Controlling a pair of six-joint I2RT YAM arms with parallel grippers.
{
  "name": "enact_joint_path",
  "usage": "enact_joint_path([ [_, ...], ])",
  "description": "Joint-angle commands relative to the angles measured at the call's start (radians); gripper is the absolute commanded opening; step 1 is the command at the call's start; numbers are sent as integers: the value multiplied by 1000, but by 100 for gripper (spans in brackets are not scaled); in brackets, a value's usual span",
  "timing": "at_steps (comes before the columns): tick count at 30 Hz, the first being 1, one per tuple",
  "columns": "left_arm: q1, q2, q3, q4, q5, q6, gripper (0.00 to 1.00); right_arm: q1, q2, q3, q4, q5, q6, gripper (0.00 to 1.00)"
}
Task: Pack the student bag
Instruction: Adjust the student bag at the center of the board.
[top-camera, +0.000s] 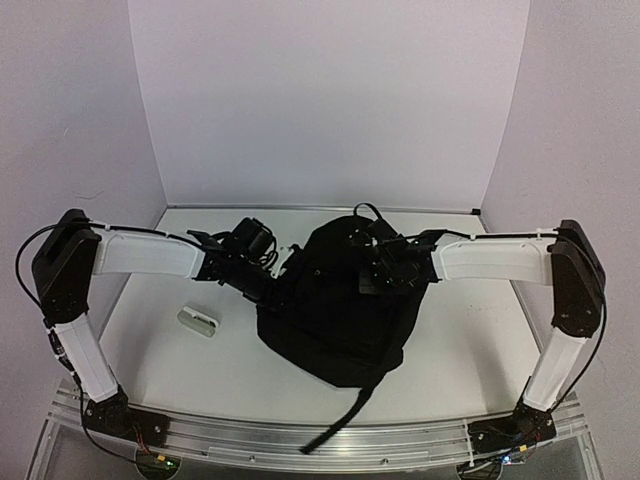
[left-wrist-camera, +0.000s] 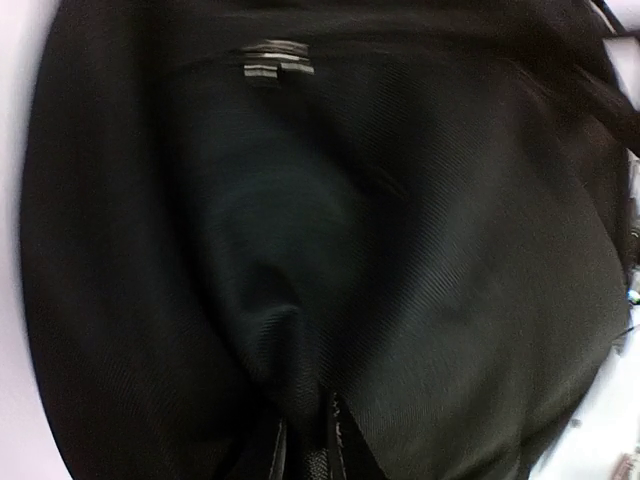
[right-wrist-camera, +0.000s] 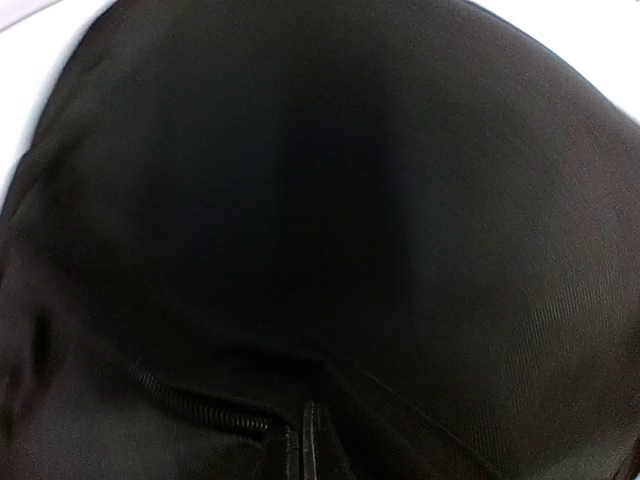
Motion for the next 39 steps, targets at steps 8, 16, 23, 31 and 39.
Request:
enact_joint_path([
  [8, -124, -335, -120, -36, -19, -333, 45, -69, 41, 210, 30, -2, -168, 30],
  [16, 73, -357, -115, -5, 30, -475, 75, 36, -108, 164, 26, -154, -255, 51],
  [23, 105, -258, -108, 73, 41, -533, 86, 113, -74, 171, 20, -234, -292, 46],
  [31, 134, -134, -81, 147, 95, -537, 62, 128, 37, 210, 17, -229, -318, 36],
  [39, 139, -47, -36, 162, 97, -531, 64, 127, 110, 223, 18, -203, -335, 35],
])
